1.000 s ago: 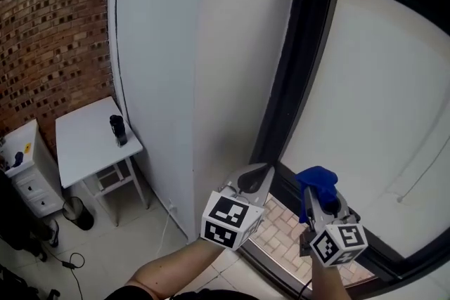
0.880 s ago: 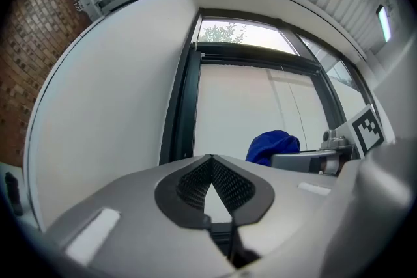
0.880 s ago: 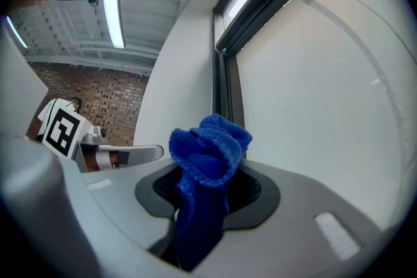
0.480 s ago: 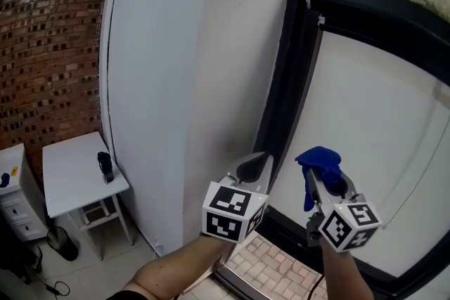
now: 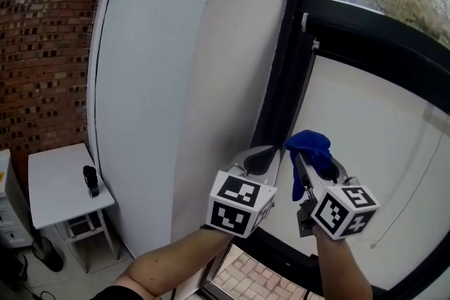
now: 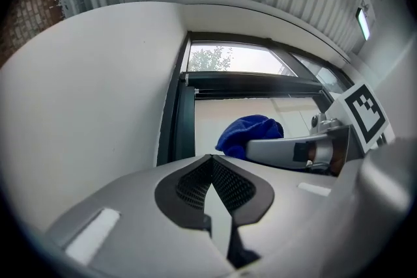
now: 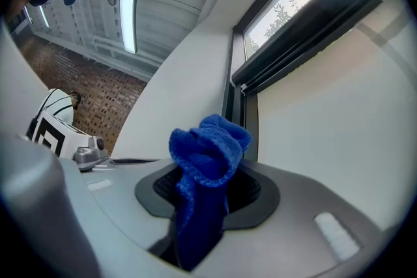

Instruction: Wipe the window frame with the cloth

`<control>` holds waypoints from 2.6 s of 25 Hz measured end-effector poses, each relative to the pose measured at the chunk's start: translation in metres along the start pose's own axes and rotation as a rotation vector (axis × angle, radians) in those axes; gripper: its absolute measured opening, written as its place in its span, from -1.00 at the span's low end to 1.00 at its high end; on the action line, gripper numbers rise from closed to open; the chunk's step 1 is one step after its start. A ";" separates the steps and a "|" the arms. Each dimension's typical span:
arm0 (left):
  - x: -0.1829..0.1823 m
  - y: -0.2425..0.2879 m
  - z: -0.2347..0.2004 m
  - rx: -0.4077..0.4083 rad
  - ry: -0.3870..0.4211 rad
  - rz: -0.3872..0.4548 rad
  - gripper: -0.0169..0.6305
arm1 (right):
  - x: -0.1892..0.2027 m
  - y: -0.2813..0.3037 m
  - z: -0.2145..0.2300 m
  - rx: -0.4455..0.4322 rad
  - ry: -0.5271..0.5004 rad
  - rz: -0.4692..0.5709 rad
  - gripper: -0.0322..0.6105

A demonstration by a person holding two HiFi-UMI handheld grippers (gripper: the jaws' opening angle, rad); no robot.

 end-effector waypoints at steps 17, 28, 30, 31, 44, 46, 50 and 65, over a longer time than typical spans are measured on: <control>-0.083 0.067 -0.005 -0.054 0.104 0.131 -0.97 | -0.097 0.061 0.068 -0.004 -0.077 0.151 -0.46; -0.127 0.090 0.006 -0.098 0.175 0.178 -0.97 | -0.166 0.084 0.084 -0.004 -0.150 0.228 -0.46; -0.138 0.098 0.000 -0.106 0.163 0.188 -0.98 | -0.176 0.096 0.089 -0.003 -0.152 0.231 -0.46; -0.144 0.103 -0.002 -0.111 0.171 0.192 -0.98 | -0.181 0.104 0.093 -0.003 -0.147 0.233 -0.46; -0.172 0.122 -0.030 -0.138 0.215 0.244 -0.98 | -0.192 0.137 0.107 0.109 -0.196 0.203 -0.46; -0.177 0.127 -0.033 -0.124 0.202 0.254 -0.98 | -0.190 0.143 0.109 0.132 -0.206 0.186 -0.46; -0.185 0.133 -0.031 -0.108 0.218 0.263 -0.99 | -0.189 0.150 0.111 0.192 -0.234 0.159 -0.46; -0.170 0.139 -0.022 -0.075 0.229 0.224 -0.99 | -0.190 0.144 0.113 0.274 -0.231 0.146 -0.46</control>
Point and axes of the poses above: the fingertips, and each gripper's own axes: y forward along the fingers, z to its right, x out of its underside, the point moved 6 cm from there along -y, backward along the fingers, and after that the axes turned 13 degrees about -y, right-handed, at the moved point
